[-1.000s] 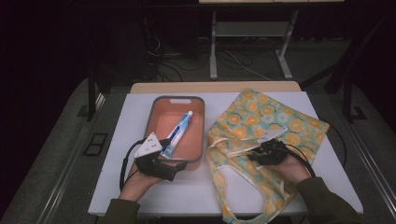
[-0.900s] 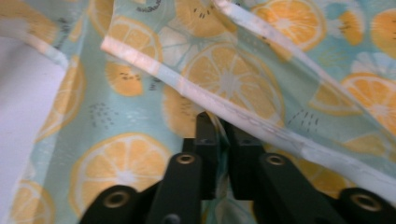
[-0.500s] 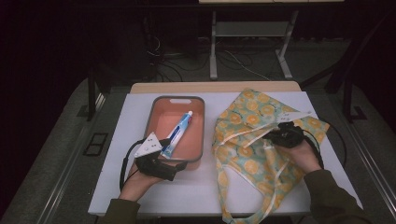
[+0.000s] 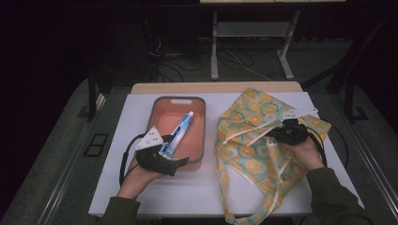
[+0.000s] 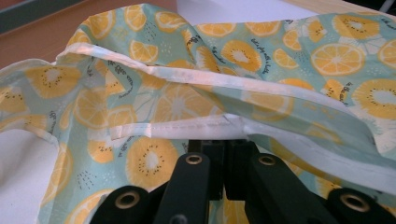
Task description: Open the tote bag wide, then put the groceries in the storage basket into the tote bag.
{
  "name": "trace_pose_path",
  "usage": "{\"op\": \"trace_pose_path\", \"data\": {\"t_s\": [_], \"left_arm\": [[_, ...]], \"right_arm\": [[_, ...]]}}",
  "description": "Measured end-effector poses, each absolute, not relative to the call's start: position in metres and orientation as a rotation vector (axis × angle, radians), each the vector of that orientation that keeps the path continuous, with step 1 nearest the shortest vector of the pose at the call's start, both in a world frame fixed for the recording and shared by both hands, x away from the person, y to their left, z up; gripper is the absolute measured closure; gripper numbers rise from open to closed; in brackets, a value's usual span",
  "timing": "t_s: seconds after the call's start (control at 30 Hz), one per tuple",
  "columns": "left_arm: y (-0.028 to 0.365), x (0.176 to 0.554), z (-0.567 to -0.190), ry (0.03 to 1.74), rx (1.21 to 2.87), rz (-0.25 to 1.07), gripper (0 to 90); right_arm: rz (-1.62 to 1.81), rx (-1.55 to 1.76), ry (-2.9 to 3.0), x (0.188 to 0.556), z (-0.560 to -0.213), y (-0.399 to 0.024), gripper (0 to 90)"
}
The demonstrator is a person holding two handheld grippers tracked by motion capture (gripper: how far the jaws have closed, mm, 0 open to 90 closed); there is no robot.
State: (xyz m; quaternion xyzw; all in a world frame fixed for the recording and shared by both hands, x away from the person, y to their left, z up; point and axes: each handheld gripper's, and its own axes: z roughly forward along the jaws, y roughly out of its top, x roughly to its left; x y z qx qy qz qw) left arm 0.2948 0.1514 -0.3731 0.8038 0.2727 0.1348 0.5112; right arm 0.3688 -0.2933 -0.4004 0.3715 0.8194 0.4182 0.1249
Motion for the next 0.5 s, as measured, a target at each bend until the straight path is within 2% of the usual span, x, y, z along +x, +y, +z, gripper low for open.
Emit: {"op": "trace_pose_path", "data": {"t_s": [0.33,0.5], "left_arm": [[0.133,0.337,-0.353,0.697,1.923,0.369,3.3],[0.122,0.364,-0.355,0.739,1.960,0.418,12.8]], "right_arm": [[1.219,1.069,2.400,0.369,-0.401,-0.292,88.4],[1.220,1.063,2.407,0.368,-0.402,-0.291,88.5]]}}
